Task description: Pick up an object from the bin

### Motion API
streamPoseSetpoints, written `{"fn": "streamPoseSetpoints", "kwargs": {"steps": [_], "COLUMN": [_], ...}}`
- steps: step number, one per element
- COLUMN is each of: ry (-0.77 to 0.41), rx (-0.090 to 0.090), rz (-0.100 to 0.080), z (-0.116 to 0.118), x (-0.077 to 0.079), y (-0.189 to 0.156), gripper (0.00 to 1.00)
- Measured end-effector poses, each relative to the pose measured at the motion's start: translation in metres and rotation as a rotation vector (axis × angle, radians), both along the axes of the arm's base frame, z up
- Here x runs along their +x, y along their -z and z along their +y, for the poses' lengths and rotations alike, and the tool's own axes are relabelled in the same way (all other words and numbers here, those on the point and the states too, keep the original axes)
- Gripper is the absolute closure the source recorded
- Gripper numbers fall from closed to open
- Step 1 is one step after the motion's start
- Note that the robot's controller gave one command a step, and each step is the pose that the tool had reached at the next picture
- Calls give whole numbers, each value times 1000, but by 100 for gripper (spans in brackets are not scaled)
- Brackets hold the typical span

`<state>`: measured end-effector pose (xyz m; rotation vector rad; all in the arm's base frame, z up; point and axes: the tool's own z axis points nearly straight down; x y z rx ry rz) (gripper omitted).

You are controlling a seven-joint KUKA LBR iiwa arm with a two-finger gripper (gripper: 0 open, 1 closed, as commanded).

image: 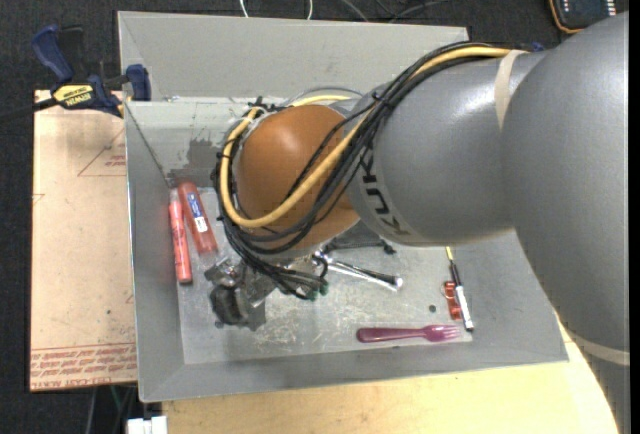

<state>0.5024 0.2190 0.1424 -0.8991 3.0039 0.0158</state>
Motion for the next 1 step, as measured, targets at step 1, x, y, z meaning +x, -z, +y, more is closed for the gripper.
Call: {"fn": "streamPoseSetpoints", "kwargs": {"steps": [1], "ry": [1], "rx": [0], "rz": [1], "z": [0], "x": [-1], "y": [-15], "gripper": [100]}}
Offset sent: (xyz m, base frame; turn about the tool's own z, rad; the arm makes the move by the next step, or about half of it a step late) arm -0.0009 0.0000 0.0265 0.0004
